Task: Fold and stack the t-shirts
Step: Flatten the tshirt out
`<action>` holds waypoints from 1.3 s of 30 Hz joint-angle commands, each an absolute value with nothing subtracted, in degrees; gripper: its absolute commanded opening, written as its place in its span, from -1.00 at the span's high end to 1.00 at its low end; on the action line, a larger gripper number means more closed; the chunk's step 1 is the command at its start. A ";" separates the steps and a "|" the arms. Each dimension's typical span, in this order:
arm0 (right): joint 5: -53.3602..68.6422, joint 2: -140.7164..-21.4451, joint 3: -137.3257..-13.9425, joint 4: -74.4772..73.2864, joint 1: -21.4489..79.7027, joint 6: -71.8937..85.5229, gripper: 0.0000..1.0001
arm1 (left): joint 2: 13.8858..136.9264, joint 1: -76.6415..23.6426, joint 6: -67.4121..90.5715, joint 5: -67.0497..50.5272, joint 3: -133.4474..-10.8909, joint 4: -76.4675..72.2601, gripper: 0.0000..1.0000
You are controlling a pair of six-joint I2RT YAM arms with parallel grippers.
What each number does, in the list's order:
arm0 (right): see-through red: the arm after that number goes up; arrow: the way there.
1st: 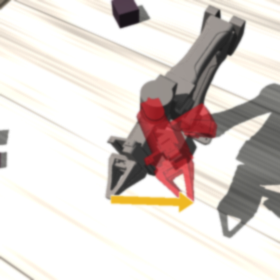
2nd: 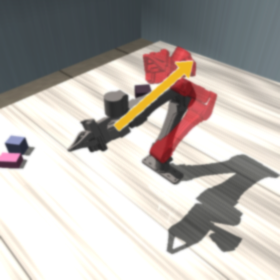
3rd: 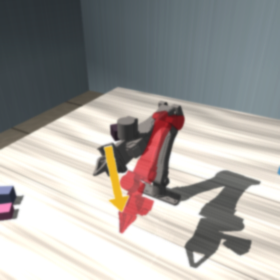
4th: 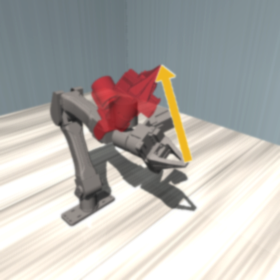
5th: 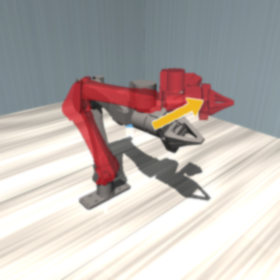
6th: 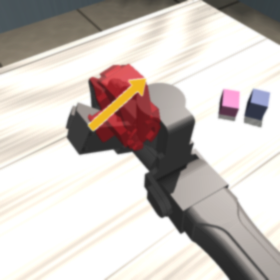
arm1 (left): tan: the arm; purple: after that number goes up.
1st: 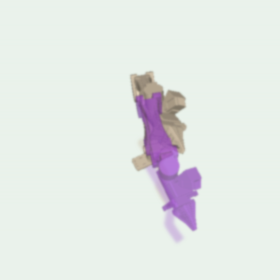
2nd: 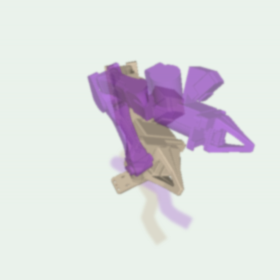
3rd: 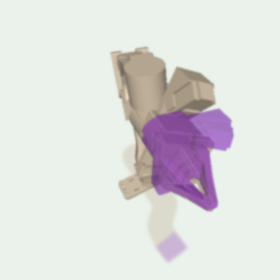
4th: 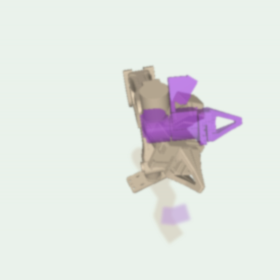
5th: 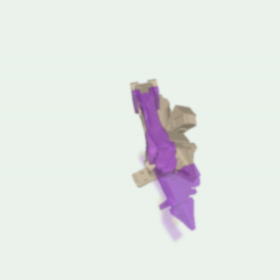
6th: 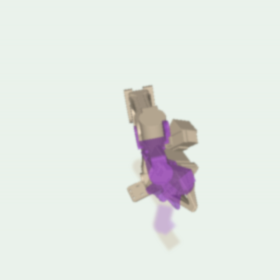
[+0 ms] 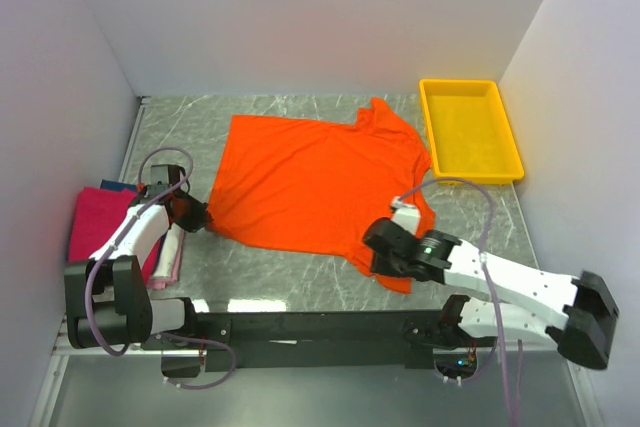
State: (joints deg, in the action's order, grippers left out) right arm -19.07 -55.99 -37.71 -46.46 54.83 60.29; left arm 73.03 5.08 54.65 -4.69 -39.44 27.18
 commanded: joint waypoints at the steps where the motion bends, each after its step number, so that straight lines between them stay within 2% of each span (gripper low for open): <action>1: -24.26 -61.68 -42.80 -41.60 59.58 55.83 0.10 | 73.12 5.27 53.35 -4.48 -38.85 25.58 0.99; 7: -19.95 -70.46 -44.12 -34.81 61.44 45.54 0.13 | 73.39 5.36 53.44 -4.57 -38.67 25.49 0.99; 16: -19.69 -79.61 -46.76 -33.74 61.79 41.84 0.19 | 73.13 5.27 53.35 -4.31 -38.41 25.66 0.99; 35: -22.15 -84.20 -42.54 -34.37 61.79 44.56 0.18 | 73.13 5.27 53.17 -4.39 -36.74 24.70 0.99; 39: -22.33 -84.38 -41.75 -34.19 61.79 44.91 0.25 | 73.39 5.27 53.00 -4.40 -36.83 24.70 0.99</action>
State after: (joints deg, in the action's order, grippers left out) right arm -20.40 -83.96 -43.03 -34.61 61.36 44.01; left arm 73.36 5.08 54.08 -4.67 -36.88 25.96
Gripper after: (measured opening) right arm 0.383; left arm 0.027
